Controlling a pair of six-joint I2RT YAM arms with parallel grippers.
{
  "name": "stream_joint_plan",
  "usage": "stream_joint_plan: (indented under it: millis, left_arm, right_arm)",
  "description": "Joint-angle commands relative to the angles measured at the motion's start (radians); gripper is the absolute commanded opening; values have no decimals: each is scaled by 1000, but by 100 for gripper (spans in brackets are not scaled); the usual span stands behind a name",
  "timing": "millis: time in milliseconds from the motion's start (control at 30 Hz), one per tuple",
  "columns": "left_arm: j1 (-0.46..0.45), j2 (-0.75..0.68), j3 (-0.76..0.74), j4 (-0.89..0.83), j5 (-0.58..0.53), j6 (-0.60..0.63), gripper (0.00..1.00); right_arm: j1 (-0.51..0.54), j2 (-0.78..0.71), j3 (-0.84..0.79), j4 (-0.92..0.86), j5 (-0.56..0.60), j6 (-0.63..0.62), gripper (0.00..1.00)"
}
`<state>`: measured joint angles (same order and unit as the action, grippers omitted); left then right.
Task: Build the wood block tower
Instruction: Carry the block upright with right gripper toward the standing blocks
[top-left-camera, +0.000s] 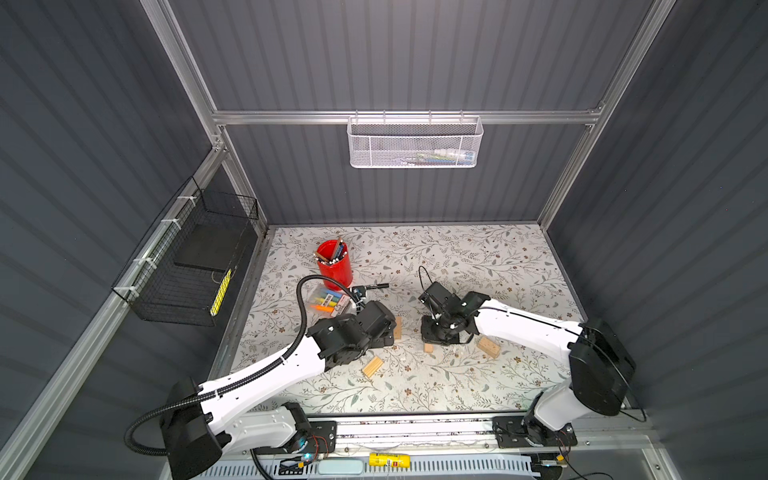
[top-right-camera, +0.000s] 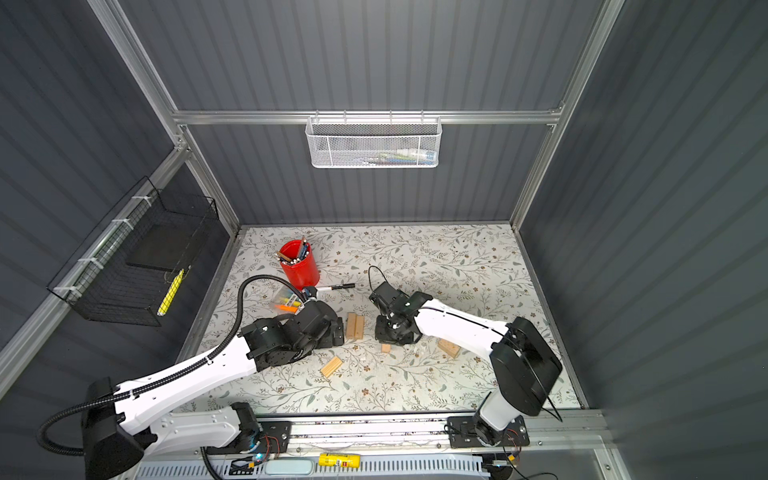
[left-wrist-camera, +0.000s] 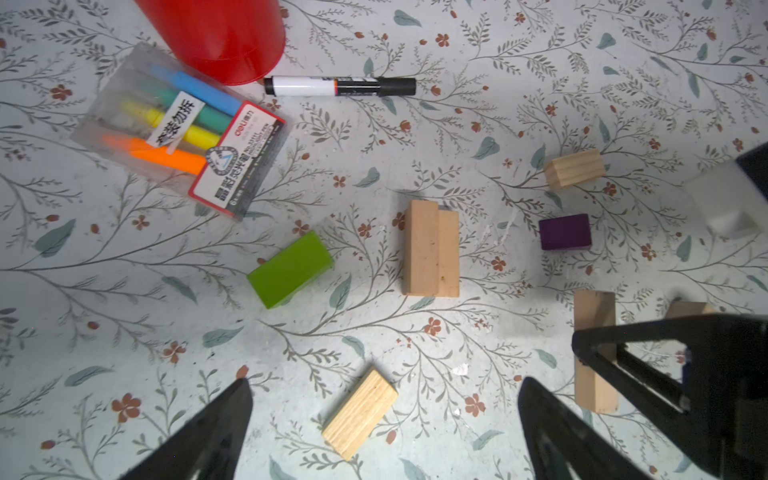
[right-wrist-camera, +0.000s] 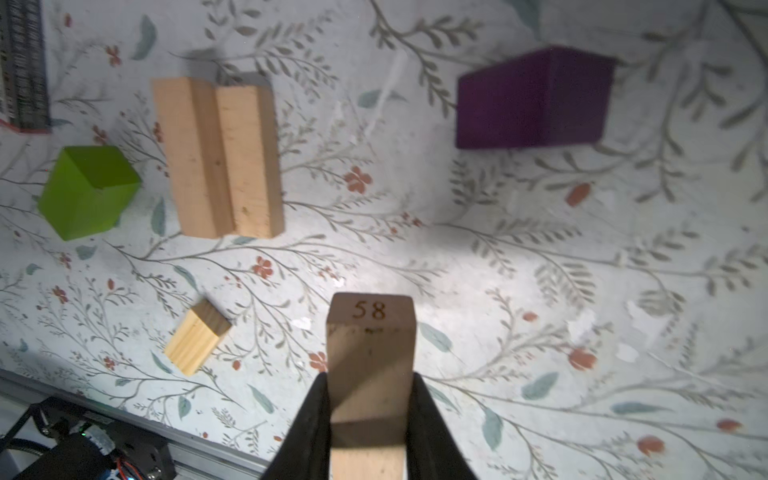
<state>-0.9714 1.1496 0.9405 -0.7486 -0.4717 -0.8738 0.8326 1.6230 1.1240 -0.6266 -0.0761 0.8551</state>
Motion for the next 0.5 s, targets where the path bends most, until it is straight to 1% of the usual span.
stream_joint_plan:
  millis: [0,233,333,467]
  left_arm:
    - [9,-42,-25,-77,-58,-46,100]
    - [12,-83,-61,-113,-90,-88,100]
    - [12,-91,-63,-119,-96,-91,100]
    - [13,-97,-68,-122,-99,-93,100]
  right_arm:
    - [13,64,77,10,-20,-18,20]
    - [25,183,205,2,3,-10,20]
    - [29,232,249,-12,37,-12,19]
    - [30,296,306,-28,35,-15,19]
